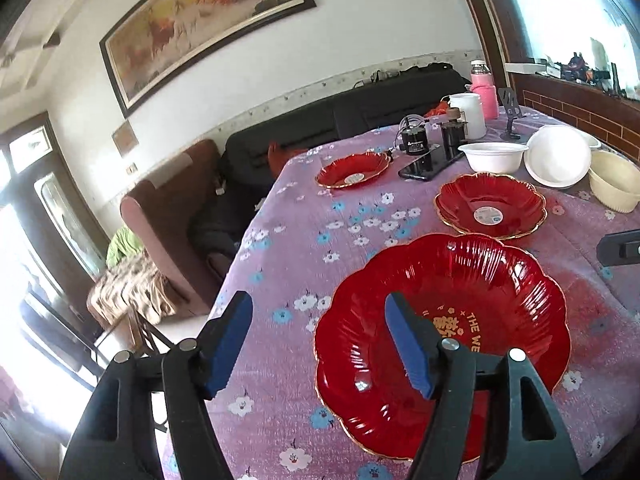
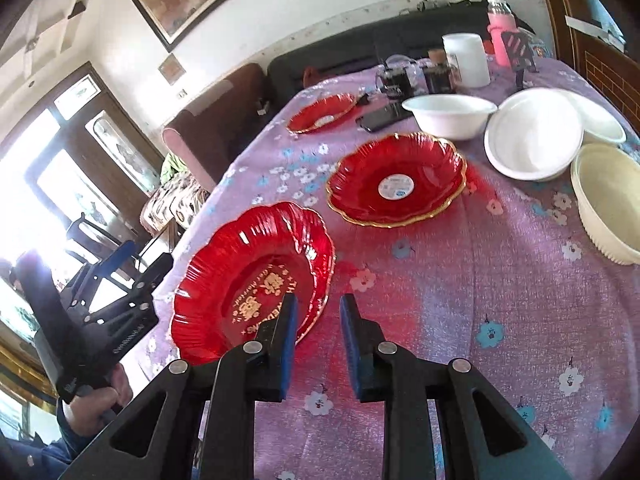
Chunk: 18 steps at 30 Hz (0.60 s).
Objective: Organize plates and bowls
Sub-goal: 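Grasp the rim of the large red wedding plate with the right gripper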
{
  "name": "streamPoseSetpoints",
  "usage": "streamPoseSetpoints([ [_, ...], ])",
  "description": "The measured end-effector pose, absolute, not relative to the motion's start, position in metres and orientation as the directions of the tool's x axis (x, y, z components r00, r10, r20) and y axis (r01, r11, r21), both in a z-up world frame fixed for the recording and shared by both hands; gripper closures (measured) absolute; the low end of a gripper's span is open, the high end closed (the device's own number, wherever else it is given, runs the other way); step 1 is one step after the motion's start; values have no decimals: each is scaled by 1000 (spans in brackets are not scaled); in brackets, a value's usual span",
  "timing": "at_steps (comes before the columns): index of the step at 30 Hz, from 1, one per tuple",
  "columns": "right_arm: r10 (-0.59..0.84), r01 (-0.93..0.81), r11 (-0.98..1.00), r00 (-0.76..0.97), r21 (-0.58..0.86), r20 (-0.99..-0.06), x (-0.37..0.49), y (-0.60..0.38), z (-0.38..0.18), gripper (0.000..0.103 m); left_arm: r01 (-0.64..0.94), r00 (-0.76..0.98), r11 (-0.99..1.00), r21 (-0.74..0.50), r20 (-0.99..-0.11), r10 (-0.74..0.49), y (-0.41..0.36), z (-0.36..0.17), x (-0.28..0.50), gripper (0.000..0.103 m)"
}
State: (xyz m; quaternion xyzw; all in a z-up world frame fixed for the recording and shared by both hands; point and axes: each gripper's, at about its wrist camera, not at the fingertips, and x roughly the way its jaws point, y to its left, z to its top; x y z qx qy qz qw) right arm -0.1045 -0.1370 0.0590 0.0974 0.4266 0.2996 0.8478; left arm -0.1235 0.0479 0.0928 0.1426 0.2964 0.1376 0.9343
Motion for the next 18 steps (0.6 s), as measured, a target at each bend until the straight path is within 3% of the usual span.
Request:
streamPoseSetpoints([
  [13, 599, -438, 796, 464, 418, -653, -109, -138, 67, 79, -215, 812, 854, 474, -399, 425, 26, 99, -128, 27],
  [18, 605, -445, 792, 471, 419, -642, -110, -138, 72, 70, -212, 811, 850, 482, -398, 428, 26, 99, -127, 26],
])
